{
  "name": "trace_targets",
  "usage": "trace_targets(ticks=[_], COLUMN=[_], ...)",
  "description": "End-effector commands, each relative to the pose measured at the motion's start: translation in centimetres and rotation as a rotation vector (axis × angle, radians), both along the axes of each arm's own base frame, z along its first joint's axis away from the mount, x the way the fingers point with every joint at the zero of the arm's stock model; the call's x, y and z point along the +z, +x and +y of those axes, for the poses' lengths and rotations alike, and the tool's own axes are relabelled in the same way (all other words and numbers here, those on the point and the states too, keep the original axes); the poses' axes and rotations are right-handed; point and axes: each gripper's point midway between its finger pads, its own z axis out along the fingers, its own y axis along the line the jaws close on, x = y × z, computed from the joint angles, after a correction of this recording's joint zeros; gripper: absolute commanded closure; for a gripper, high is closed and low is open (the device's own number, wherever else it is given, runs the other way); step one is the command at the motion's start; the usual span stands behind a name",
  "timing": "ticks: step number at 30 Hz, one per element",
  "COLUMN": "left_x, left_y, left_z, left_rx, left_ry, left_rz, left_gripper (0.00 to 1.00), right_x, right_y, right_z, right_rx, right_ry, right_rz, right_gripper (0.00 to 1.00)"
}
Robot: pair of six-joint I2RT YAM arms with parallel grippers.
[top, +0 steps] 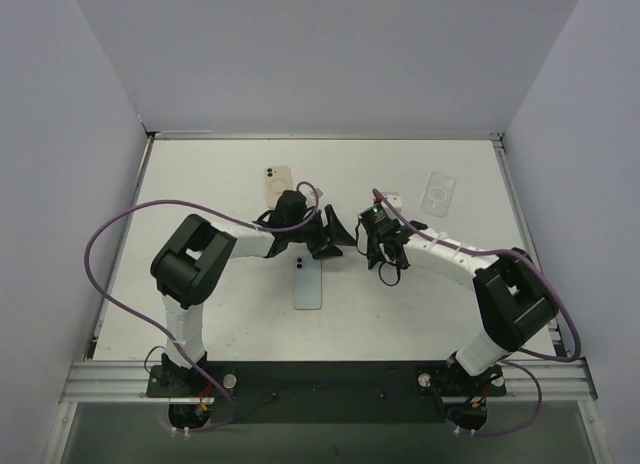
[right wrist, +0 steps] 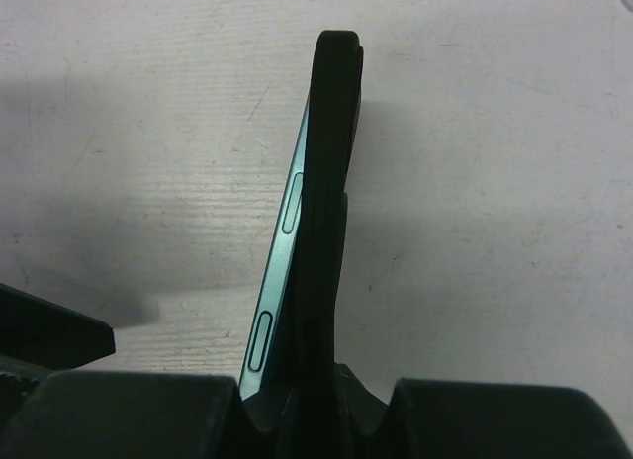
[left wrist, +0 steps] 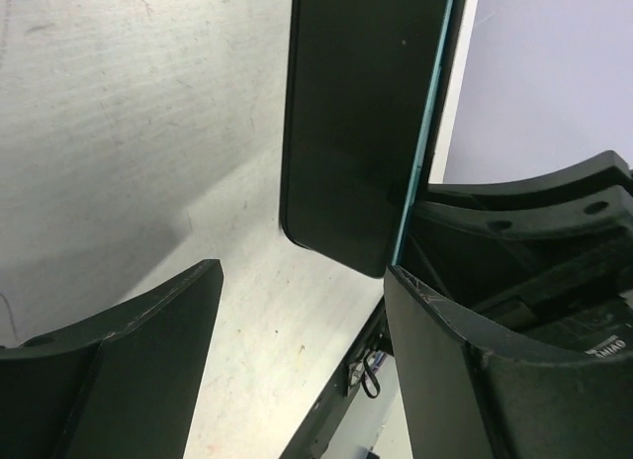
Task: Take the phone out of the phone case
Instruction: Remove the phone case from the phone.
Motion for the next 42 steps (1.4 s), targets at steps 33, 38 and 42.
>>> trace_targets(ticks=[33, 38, 42], left_x=[-2.4, -3.4, -3.6], left_y=[3.0, 3.6, 3.9], left_z=[-1.9, -1.7, -2.0], left_rx=[-0.018, -0.028, -0.049], left_ry=[0.11, 0.249, 0.285], left_rz=[-0.149, -0.191, -0.21], left_gripper=[0.41, 0.49, 0.62], right_x=[-6.5, -6.4, -6.3], right_y=[-1.2, -1.3, -1.5], right_z=[5.2, 5.4, 5.5], right_rx=[0.077, 0.088, 0.091], right_ry=[0.336, 0.348, 0.351], right_rz=[0.219, 0.227, 0.233], right_gripper=[1.0, 1.0, 1.0])
